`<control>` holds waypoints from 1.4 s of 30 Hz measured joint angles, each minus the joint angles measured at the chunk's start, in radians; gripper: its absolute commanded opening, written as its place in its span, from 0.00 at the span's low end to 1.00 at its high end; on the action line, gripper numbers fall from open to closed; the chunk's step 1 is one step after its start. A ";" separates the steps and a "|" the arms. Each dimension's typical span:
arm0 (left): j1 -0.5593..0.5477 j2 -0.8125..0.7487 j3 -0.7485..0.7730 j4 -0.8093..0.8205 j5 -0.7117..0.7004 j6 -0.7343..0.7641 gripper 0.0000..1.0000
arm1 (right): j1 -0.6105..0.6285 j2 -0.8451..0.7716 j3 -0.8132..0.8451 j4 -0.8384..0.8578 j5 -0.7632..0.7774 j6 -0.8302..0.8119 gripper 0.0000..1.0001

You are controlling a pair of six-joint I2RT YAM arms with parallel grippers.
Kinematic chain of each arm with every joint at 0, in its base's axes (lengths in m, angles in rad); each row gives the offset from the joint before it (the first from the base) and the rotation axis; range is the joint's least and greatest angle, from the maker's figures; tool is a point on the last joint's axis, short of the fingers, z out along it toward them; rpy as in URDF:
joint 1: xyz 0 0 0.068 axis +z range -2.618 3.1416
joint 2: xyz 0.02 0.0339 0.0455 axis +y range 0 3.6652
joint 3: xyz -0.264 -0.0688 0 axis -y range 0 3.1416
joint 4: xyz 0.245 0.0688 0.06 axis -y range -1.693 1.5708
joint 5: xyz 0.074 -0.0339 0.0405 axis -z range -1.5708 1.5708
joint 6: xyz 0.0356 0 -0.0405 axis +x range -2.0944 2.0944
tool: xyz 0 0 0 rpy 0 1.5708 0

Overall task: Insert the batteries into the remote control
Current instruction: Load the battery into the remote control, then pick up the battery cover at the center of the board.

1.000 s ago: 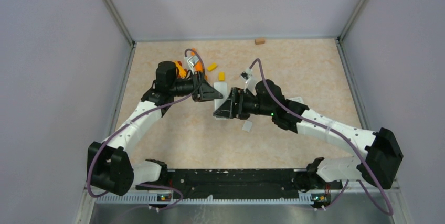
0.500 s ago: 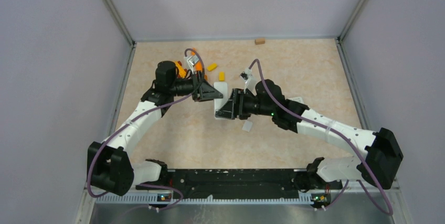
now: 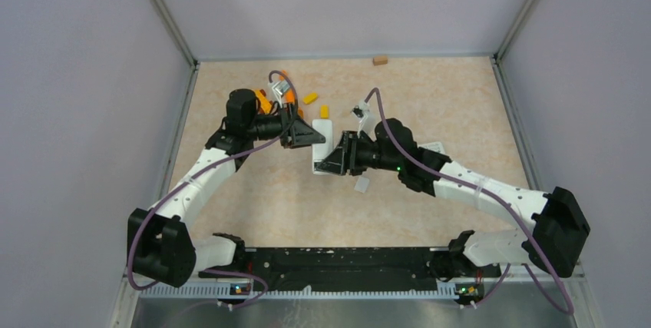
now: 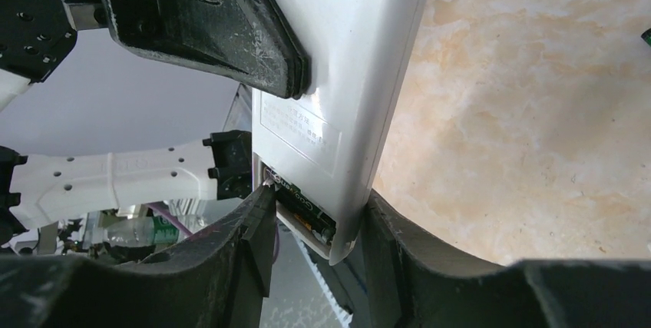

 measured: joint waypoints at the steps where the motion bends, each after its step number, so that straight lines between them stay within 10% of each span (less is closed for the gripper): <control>1: 0.001 0.000 0.000 0.001 0.000 -0.005 0.00 | 0.000 0.000 -0.009 0.020 -0.003 -0.003 0.38; 13: 0.001 -0.019 0.000 0.026 0.010 -0.031 0.00 | -0.001 -0.039 -0.030 0.069 0.015 -0.058 0.75; 25: 0.023 -0.144 -0.044 0.164 -0.043 -0.064 0.00 | -0.006 -0.161 -0.087 0.104 0.097 -0.080 0.72; 39: 0.065 -0.328 -0.071 -0.022 -0.470 0.070 0.00 | -0.015 -0.173 0.004 -0.218 0.346 -0.480 0.72; 42: 0.067 -0.371 -0.110 -0.057 -0.573 0.070 0.00 | -0.015 -0.080 0.031 -0.290 0.344 -0.598 0.96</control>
